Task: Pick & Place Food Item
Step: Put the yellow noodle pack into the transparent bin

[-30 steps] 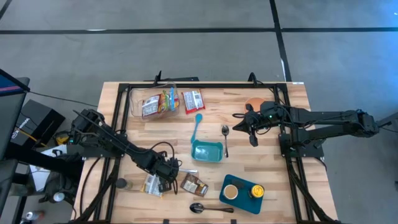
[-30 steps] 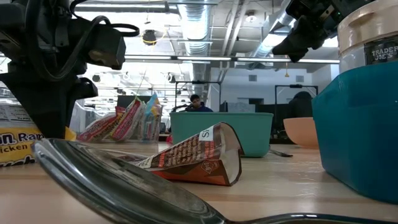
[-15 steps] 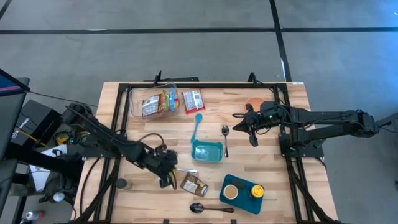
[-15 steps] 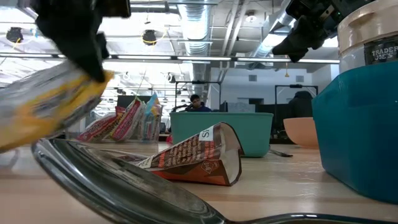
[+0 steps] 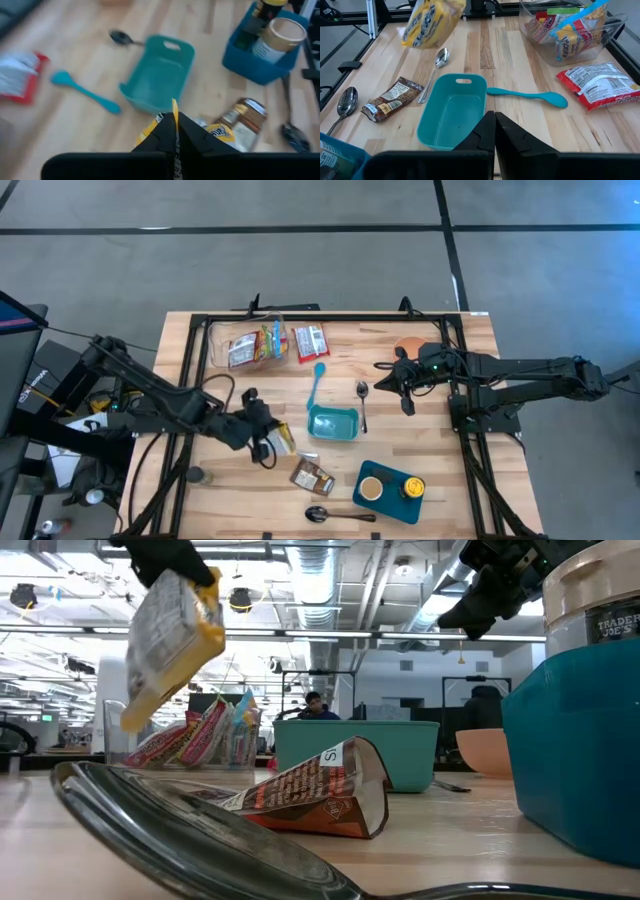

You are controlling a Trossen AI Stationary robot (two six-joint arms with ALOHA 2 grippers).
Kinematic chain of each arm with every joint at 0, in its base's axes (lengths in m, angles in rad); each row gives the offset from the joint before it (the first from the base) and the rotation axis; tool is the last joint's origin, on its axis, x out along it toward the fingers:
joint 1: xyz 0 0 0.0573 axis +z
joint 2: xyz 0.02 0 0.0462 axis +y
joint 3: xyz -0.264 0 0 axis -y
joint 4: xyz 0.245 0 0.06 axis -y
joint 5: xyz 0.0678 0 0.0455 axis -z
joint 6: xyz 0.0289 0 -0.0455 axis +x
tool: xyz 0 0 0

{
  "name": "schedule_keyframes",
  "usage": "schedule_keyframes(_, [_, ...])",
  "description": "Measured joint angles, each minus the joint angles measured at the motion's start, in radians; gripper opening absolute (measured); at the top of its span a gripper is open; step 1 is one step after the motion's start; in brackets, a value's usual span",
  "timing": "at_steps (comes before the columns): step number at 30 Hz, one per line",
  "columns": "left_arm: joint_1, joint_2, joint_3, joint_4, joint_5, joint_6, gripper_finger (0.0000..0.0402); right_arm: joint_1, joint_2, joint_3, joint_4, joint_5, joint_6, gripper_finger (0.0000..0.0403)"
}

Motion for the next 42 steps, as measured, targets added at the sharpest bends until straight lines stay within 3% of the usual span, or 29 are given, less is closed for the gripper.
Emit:
schedule_keyframes(13, [0.022,-0.061,0.0,0.0,-0.32,0.315,0.0,0.0,0.0,0.0,0.001,0.0,-0.005,0.0])
schedule_keyframes(21, [0.101,-0.061,0.0,0.001,-0.485,0.466,0.0,0.0,0.0,0.0,0.007,0.0,-0.008,0.0])
schedule_keyframes(29, [0.266,-0.061,0.0,0.0,-0.51,0.603,0.0,0.0,0.0,0.0,0.007,0.0,-0.011,0.0])
schedule_keyframes(37, [0.47,-0.093,0.0,0.006,-0.464,0.586,0.0,0.0,0.0,0.0,0.004,0.0,-0.011,0.0])
schedule_keyframes(42, [0.543,-0.144,0.0,0.019,-0.457,0.47,0.0,0.0,0.0,0.0,0.0,0.0,-0.018,0.0])
